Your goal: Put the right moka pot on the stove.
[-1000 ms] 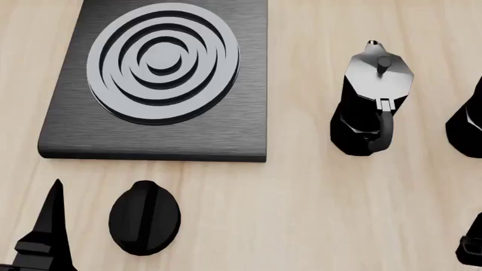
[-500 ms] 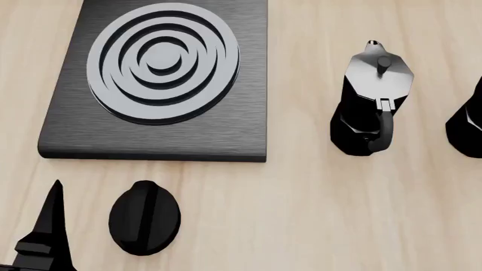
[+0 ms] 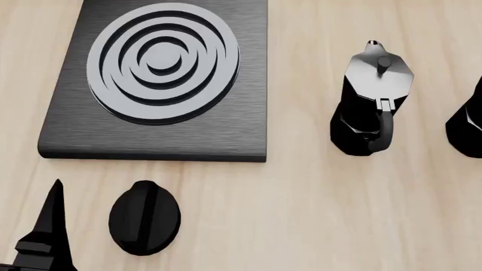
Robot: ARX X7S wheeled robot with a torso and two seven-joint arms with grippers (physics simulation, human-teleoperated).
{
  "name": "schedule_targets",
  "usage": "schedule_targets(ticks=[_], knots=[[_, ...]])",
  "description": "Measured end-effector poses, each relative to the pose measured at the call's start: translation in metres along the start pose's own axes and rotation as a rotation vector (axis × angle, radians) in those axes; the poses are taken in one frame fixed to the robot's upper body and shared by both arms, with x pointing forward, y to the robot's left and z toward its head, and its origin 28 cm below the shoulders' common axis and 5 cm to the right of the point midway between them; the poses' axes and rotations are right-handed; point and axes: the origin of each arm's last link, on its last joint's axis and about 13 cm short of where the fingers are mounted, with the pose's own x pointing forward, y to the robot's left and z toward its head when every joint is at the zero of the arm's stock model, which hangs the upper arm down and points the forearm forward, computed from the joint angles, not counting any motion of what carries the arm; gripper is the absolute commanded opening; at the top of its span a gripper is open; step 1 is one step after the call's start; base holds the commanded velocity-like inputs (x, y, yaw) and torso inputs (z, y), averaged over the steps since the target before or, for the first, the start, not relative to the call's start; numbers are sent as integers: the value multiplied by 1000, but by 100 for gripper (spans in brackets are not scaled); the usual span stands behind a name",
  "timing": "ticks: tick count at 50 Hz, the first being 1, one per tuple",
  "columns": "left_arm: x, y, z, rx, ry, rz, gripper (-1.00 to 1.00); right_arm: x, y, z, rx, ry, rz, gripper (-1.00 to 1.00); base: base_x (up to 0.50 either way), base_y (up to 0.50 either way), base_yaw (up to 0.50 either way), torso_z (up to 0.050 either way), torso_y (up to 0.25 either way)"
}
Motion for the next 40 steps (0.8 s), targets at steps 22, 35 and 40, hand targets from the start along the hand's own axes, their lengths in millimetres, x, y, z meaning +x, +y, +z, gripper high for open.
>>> schedule_targets(ticks=[22, 35, 40], knots=[[0, 0, -1, -3, -1, 0, 100, 23, 5, -4, -3, 28, 23, 100, 0, 0, 0, 0, 0], [0, 0, -1, -3, -1, 1, 100, 31, 7, -7, -5, 39, 33, 100, 0, 0, 0, 0, 0], [0, 0, -1, -3, -1, 2, 100, 34, 7, -8, -6, 43, 35, 100, 0, 0, 0, 0, 0]])
